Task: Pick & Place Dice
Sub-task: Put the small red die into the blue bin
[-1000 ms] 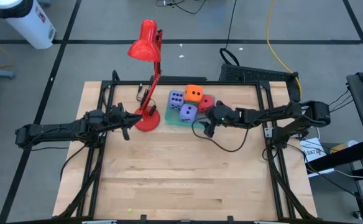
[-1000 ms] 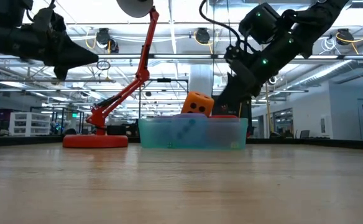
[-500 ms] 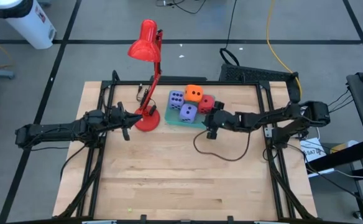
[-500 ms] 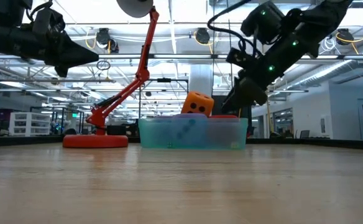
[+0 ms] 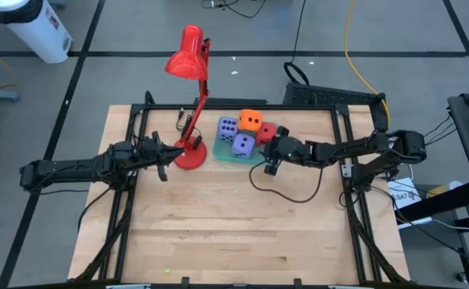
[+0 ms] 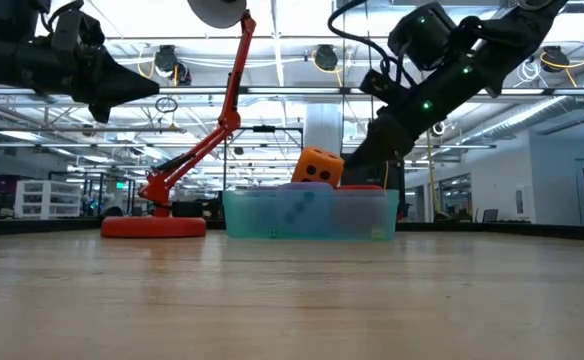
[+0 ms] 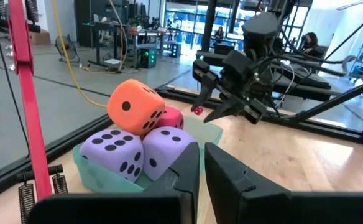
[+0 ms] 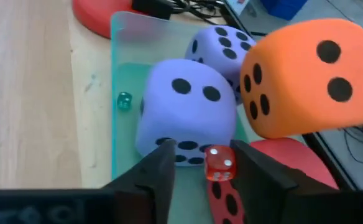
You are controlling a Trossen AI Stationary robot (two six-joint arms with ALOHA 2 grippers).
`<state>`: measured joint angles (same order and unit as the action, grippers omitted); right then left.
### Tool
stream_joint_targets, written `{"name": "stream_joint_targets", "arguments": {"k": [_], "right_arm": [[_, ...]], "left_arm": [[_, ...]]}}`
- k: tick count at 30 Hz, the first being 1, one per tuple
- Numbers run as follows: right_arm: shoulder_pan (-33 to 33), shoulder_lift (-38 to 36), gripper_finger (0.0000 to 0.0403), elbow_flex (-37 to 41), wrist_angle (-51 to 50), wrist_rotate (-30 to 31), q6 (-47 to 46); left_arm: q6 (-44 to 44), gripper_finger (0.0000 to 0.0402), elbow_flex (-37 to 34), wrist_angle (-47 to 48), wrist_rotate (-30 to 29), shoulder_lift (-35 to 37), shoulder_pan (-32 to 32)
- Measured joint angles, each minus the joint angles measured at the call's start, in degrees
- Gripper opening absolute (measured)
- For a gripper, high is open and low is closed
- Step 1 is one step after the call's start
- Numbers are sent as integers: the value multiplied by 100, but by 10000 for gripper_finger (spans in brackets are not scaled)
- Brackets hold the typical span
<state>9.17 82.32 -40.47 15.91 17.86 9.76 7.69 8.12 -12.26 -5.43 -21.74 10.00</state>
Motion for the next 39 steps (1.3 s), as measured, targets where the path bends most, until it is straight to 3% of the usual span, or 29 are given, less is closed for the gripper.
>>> {"name": "stream_joint_targets", "arguments": {"k": [7,11,13,19,22,25,32,39], "right_arm": [[59,0,40,0,-108,2,-442],[46,0,40,0,-111,-29,-578],[48,0,70,0,-117,-307,-609],[-41,0,270,0,-115,-442,-629],[-65,0,321,0,-73,-443,-486],[-65,0,335,0,-10,-445,-261],[-61,0,319,0,249,-748,77],[17,0,318,0,321,-1190,38]], "left_arm": [[-5,33,0,1,-12,0,0],[-84,33,0,0,-22,0,0],[-129,33,0,1,-22,0,0],[-23,33,0,-12,-90,-8,0],[126,20,1,-243,-242,-292,6],[246,6,141,-389,-118,-790,0],[317,5,633,-1399,-213,-2703,2],[13,4,1679,-1508,-245,-4329,-63]]}}
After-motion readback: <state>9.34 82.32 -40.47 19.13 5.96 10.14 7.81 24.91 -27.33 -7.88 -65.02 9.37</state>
